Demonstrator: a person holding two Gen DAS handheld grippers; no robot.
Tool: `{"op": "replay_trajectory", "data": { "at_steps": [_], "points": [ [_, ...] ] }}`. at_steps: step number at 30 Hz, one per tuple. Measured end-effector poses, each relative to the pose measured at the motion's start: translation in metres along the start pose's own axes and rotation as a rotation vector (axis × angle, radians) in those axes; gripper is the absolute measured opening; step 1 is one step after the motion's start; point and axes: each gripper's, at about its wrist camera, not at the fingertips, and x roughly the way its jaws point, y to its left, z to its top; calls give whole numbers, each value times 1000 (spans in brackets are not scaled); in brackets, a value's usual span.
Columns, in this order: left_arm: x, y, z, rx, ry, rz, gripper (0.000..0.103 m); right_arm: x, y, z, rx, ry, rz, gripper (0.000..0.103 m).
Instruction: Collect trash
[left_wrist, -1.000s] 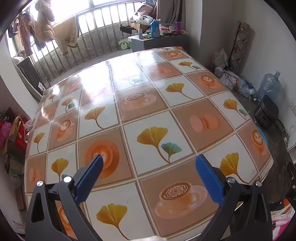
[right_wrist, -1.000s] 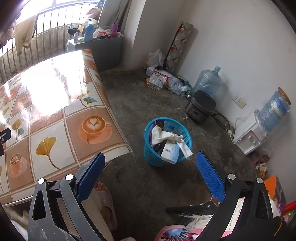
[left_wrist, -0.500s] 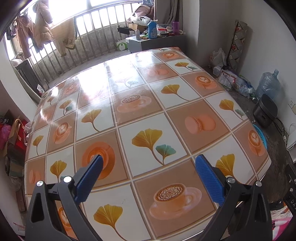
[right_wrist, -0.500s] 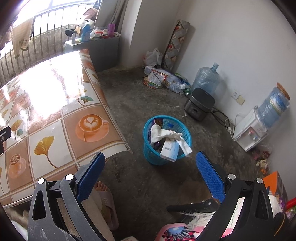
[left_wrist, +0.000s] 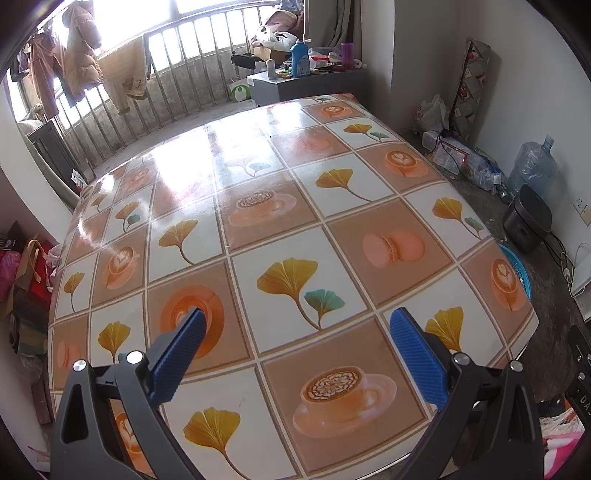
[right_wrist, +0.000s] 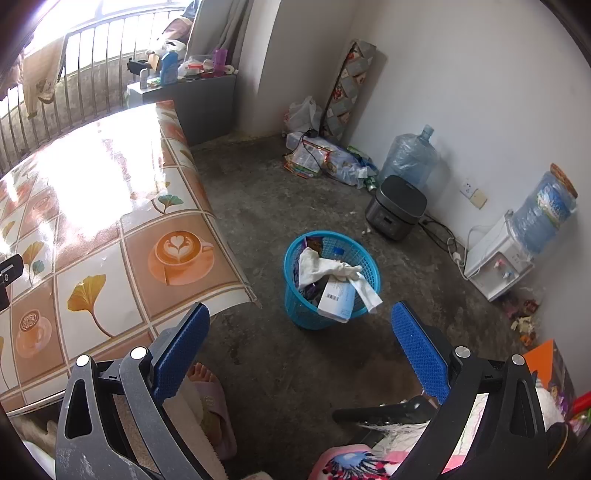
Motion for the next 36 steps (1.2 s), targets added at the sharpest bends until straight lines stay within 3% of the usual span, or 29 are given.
{"op": "replay_trajectory", "data": {
  "at_steps": [36],
  "points": [
    [-11, -12, 3, 32, -30, -49, 98, -5, -11, 1, 22, -12, -10, 95]
  ]
}}
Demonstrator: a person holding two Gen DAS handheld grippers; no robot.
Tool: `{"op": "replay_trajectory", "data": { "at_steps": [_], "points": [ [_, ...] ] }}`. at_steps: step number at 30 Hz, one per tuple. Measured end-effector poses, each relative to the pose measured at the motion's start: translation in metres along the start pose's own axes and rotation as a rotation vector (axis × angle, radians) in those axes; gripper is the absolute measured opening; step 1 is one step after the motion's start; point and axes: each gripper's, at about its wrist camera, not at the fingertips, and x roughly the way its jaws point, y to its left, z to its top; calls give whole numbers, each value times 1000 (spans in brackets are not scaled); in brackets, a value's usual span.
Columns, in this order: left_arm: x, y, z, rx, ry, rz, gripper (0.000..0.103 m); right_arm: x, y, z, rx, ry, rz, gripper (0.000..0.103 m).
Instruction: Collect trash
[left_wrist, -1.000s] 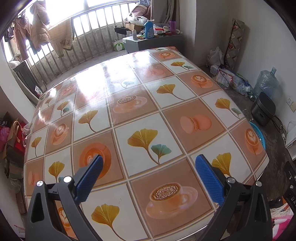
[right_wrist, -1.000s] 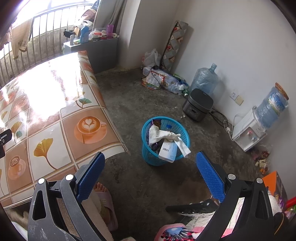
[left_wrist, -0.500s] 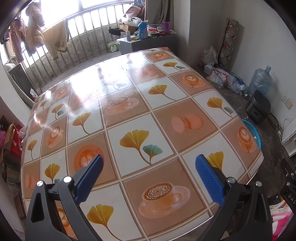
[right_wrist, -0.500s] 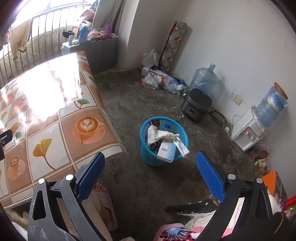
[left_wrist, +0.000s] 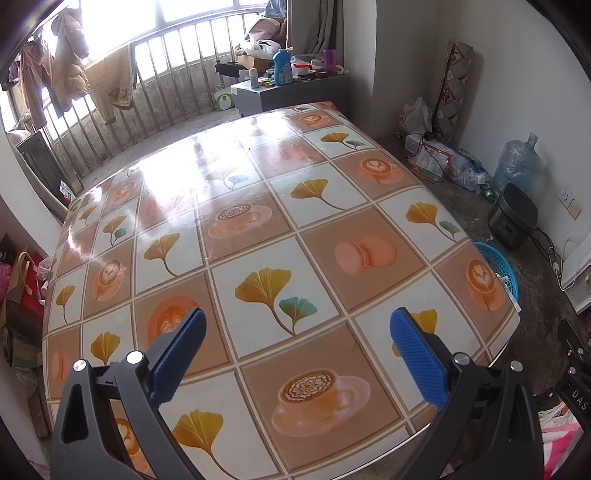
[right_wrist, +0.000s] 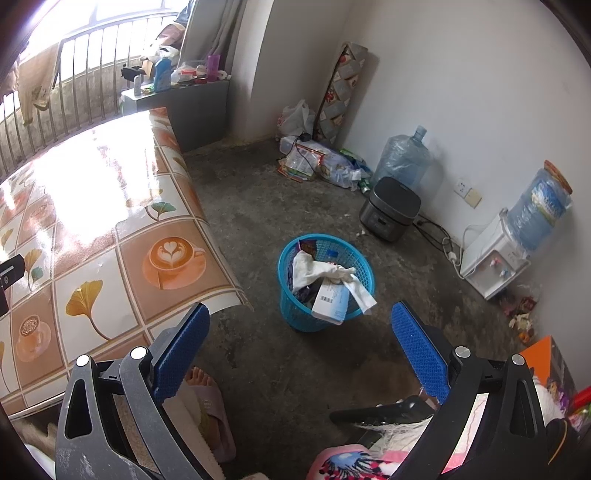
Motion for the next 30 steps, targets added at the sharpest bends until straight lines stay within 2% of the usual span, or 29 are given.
{"op": "replay_trajectory", "data": {
  "at_steps": [30],
  "points": [
    [-4, 4, 0, -15, -8, 6, 98, -9, 8, 0, 7, -13, -3, 95]
  ]
}}
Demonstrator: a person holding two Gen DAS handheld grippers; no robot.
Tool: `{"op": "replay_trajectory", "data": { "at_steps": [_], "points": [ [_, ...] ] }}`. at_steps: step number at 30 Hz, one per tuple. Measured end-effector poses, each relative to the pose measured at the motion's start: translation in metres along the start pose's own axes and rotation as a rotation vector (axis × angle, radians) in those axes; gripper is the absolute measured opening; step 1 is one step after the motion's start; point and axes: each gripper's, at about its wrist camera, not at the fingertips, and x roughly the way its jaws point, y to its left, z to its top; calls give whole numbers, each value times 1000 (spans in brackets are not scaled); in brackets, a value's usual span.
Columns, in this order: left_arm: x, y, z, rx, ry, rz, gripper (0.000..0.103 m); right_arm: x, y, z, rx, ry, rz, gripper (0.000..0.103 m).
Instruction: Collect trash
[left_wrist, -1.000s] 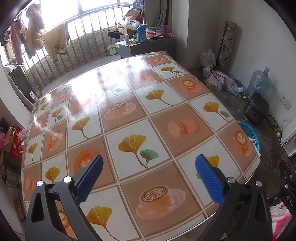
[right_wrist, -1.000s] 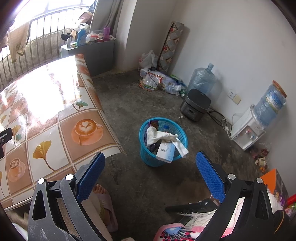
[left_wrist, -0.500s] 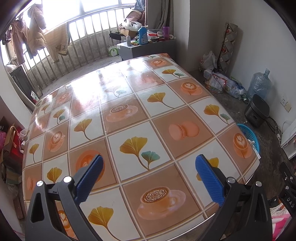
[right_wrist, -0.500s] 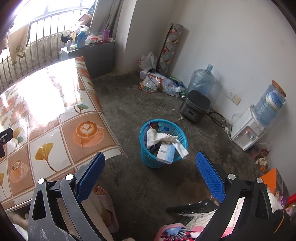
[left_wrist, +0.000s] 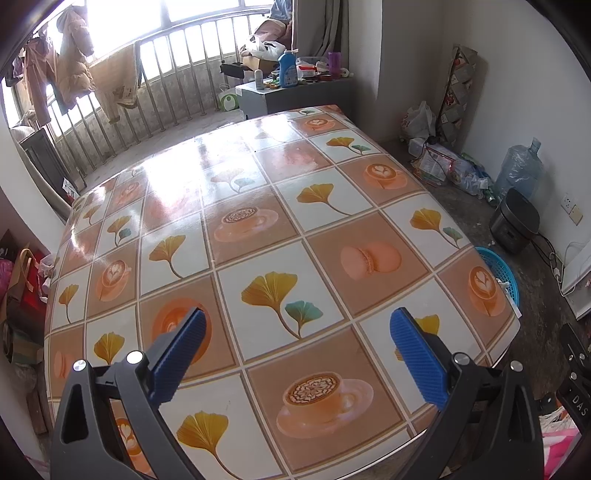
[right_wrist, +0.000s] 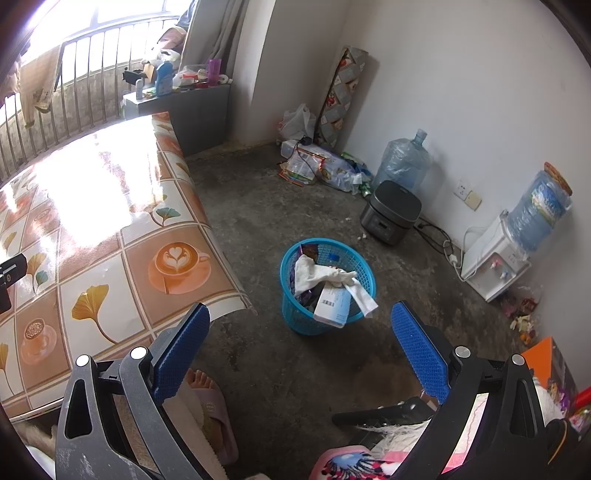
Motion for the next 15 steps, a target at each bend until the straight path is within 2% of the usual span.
{"op": "replay_trajectory", "data": {
  "at_steps": [15],
  "points": [
    [0, 1, 1, 0, -1, 1, 98, 0, 1, 1, 1, 0, 0, 95]
  ]
}}
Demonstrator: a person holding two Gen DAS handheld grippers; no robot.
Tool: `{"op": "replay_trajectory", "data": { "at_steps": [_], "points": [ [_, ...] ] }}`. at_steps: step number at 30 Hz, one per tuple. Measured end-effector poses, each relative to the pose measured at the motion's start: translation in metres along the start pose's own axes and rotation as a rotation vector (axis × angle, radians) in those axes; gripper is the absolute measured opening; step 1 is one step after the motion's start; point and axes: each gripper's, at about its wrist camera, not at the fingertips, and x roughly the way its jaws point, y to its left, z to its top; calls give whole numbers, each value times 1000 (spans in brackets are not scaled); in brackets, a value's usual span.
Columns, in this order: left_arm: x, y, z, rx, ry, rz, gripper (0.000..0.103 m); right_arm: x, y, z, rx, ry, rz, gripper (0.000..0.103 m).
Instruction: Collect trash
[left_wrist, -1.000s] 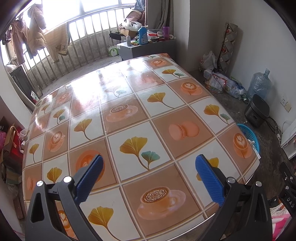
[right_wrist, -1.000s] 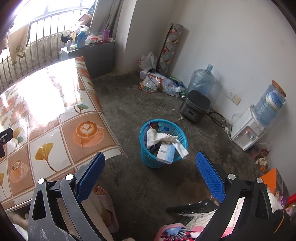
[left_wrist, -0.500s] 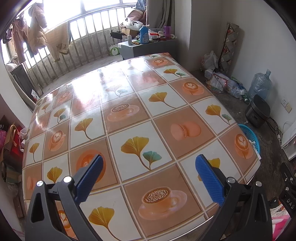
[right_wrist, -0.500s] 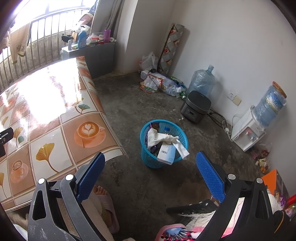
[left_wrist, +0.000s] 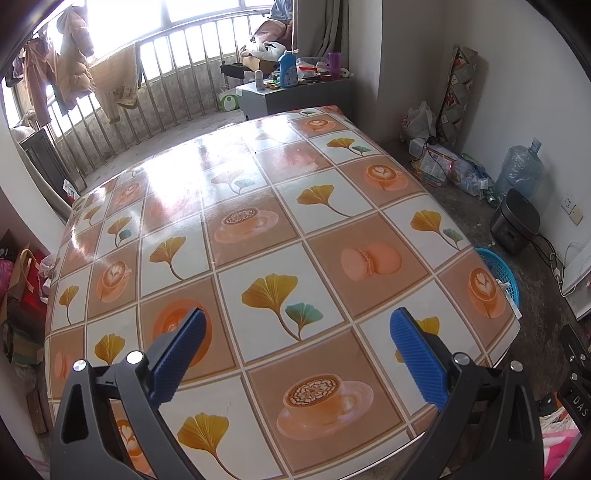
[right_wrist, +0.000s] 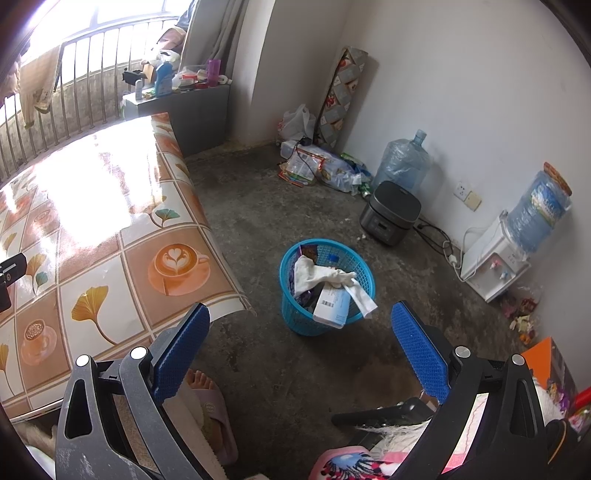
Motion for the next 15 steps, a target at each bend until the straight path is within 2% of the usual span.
{"op": "replay_trajectory", "data": {
  "at_steps": [15],
  "points": [
    [1, 1, 1, -3, 1, 0, 98, 0, 0, -1, 0, -1, 0, 95]
  ]
}}
